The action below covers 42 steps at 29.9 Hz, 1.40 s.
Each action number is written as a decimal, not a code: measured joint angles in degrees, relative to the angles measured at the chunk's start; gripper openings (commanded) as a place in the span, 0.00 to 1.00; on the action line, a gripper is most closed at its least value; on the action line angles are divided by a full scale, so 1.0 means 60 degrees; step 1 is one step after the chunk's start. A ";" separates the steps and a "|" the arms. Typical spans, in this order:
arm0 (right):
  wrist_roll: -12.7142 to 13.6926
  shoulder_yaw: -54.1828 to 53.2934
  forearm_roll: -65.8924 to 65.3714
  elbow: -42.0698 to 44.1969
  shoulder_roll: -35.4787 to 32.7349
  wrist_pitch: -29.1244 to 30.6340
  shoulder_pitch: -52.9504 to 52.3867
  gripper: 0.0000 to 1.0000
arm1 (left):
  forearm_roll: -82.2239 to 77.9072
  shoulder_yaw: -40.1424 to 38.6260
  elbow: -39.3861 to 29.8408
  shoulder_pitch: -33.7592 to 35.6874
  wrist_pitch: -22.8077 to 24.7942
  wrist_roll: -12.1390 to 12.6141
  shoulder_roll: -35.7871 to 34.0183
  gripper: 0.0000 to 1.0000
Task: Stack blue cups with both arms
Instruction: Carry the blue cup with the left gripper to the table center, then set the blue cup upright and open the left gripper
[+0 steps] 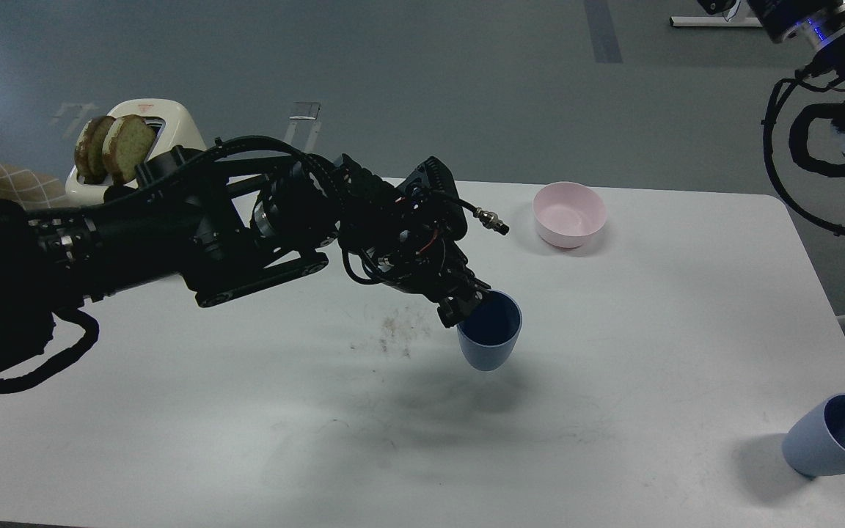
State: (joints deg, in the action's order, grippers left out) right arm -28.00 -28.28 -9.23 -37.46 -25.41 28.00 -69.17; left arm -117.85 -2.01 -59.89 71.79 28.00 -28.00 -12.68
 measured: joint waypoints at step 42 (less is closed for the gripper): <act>0.0000 0.0347 -0.0655 -0.0930 -0.1559 0.0000 0.0630 1.00 | 0.5394 -0.0042 0.0886 0.1912 -0.0002 -0.0001 -0.1349 0.95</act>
State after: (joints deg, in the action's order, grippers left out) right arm -28.00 -26.20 -13.16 -43.04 -34.76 28.00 -65.39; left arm -85.48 -2.27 -54.57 83.26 27.99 -28.01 -20.77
